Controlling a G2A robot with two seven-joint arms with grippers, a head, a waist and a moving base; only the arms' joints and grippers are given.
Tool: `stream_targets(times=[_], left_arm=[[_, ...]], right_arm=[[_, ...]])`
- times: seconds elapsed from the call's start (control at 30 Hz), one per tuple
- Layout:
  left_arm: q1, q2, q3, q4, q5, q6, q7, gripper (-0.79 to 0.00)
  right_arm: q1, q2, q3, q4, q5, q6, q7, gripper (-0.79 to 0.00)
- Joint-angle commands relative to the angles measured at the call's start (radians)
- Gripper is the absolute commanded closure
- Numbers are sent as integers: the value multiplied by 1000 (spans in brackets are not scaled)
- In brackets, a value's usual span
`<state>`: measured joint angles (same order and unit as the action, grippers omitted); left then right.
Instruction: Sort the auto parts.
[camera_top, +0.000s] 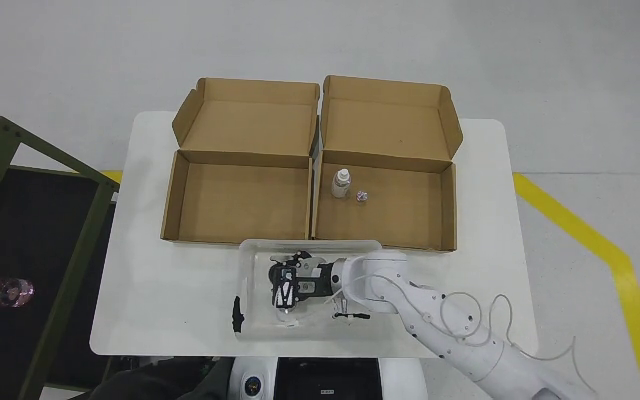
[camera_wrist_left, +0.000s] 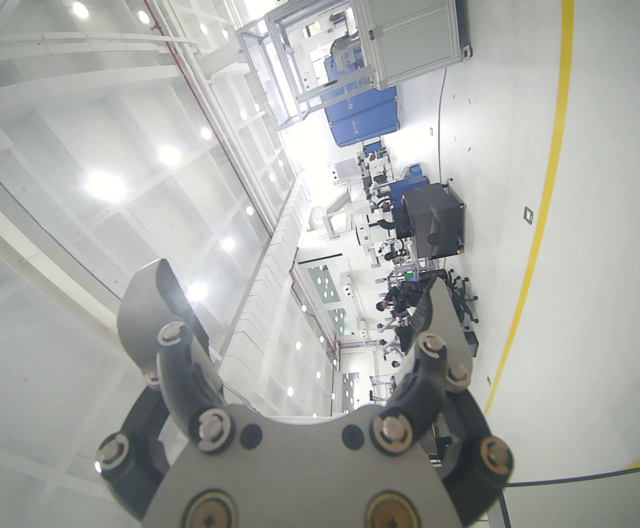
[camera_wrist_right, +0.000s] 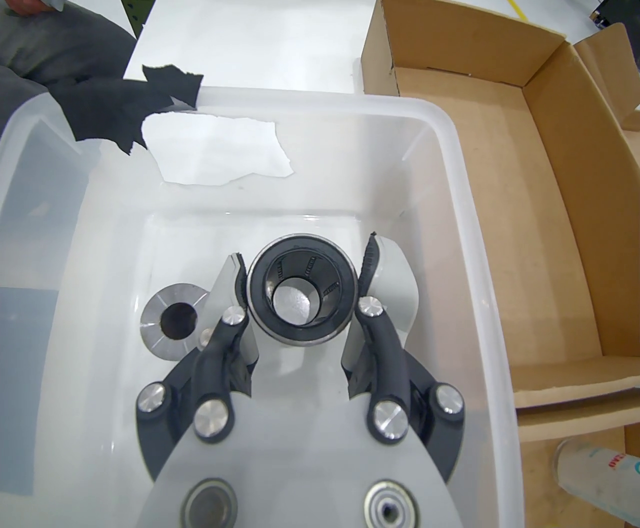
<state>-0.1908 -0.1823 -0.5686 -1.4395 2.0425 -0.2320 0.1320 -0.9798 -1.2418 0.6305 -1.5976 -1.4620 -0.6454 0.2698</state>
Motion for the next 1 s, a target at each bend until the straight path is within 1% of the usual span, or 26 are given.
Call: stream_targets(times=[0.0, 0.13, 0.17, 0.23, 0.33, 0.37, 0.57, 0.97], left_arm=[[0, 0, 0, 0, 0, 0, 0, -785], [0, 0, 0, 0, 0, 0, 0, -785], [0, 0, 0, 0, 0, 0, 0, -785], [0, 0, 0, 0, 0, 0, 0, -785], [0, 0, 0, 0, 0, 0, 0, -785], [0, 0, 0, 0, 0, 0, 0, -785], [0, 0, 0, 0, 0, 0, 0, -785], [0, 0, 0, 0, 0, 0, 0, -785]], right_arm=[[1, -3, -4, 7, 1, 0, -2, -388], [6, -11, -11, 21, 3, 1, -5, -372], [6, -13, -13, 24, 4, 1, -6, -360], [9, -16, -14, 29, 6, 3, -10, -305], [11, -20, -11, 33, 18, 2, -19, -111], [12, -21, -10, 32, 22, 1, -22, 0], [7, -22, 13, 13, 57, -10, -37, 0], [-17, -6, 109, -107, 130, -47, -51, 0]])
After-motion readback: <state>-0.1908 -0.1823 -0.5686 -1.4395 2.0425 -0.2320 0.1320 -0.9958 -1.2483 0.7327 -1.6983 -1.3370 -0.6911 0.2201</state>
